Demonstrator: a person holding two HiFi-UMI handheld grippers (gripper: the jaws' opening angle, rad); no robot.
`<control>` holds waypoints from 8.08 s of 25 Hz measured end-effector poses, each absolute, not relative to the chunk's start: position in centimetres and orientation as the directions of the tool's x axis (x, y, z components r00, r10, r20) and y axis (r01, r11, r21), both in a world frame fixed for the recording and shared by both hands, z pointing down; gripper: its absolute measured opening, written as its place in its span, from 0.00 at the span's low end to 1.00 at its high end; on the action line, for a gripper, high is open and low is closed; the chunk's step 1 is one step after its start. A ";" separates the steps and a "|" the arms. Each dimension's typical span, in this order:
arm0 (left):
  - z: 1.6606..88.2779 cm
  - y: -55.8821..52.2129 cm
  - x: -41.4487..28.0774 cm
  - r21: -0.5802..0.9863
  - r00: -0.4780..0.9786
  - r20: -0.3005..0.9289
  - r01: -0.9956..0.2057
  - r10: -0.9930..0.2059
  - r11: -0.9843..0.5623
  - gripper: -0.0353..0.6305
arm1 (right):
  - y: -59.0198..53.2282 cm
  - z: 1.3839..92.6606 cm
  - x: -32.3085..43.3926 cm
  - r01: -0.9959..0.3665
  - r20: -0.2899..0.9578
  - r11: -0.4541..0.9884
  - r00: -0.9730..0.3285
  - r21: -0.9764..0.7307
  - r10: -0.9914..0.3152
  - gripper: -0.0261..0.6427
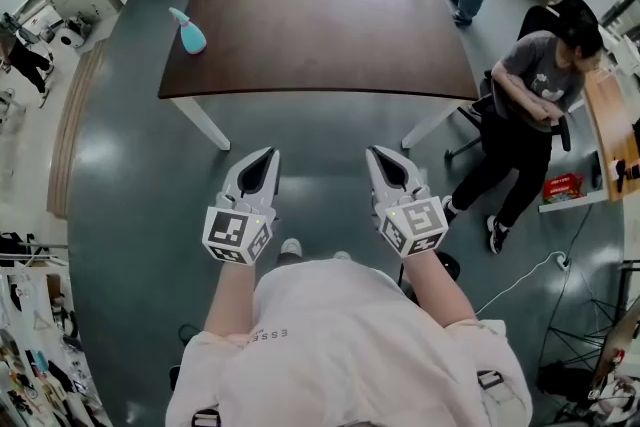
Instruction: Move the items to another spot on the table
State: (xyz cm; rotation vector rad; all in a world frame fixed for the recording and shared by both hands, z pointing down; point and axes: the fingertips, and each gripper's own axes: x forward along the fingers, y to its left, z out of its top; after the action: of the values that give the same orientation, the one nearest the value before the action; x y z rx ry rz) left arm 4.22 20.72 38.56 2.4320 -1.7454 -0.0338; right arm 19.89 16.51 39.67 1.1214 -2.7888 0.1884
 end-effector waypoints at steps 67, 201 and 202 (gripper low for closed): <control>48.1 -4.9 -44.0 0.264 0.137 0.266 -0.962 -0.954 -0.065 0.08 | -14.5 52.1 -34.7 -0.436 0.435 0.893 -0.829 -0.110 -0.351 0.36; 50.4 -37.0 34.4 0.313 0.386 0.264 -0.901 -0.884 -0.300 0.08 | -42.9 55.2 47.1 -0.705 0.399 0.709 -0.654 -0.015 -0.643 0.25; 50.4 -37.1 34.4 0.314 0.391 0.263 -0.899 -0.882 -0.305 0.08 | -43.0 55.3 47.2 -0.710 0.405 0.704 -0.650 -0.023 -0.642 0.25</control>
State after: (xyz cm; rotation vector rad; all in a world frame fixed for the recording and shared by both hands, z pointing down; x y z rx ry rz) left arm 34.44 -37.05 50.42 2.2466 -1.5347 0.0566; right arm 47.19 -43.00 55.31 1.0525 -2.5446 0.2536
